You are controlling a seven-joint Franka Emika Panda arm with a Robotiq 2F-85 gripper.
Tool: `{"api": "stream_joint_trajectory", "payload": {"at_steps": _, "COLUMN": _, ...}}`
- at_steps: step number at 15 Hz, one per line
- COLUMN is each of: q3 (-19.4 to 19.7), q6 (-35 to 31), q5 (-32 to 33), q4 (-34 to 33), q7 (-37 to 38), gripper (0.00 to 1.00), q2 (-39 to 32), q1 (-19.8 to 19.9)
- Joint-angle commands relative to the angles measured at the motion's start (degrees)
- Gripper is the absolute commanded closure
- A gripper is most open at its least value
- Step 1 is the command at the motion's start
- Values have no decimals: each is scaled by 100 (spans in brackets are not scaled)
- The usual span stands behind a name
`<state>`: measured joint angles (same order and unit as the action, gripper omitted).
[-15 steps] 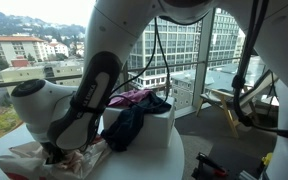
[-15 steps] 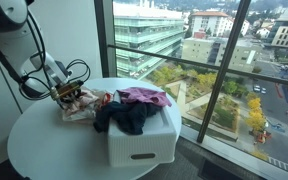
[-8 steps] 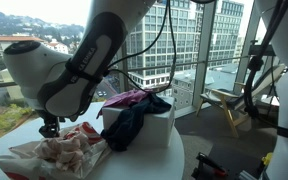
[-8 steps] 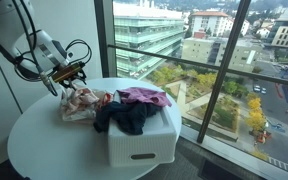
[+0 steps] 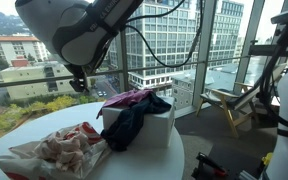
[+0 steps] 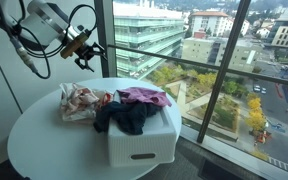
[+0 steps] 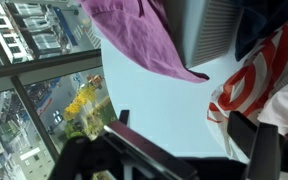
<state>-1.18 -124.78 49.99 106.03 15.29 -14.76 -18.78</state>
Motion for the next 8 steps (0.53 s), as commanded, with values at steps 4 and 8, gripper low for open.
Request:
{"api": "stream_joint_trajectory", "payload": {"at_steps": 4, "q3": 1, "q6": 827, "q5": 599, "q4": 798, "q7": 1703, "gripper": 0, "q2": 645, "q1": 621}}
{"api": "stream_joint_trajectory", "payload": {"at_steps": 8, "q3": 1, "q6": 1175, "q5": 425, "q4": 1061, "q7": 2725, "gripper": 0, "q2": 438, "q1": 952}}
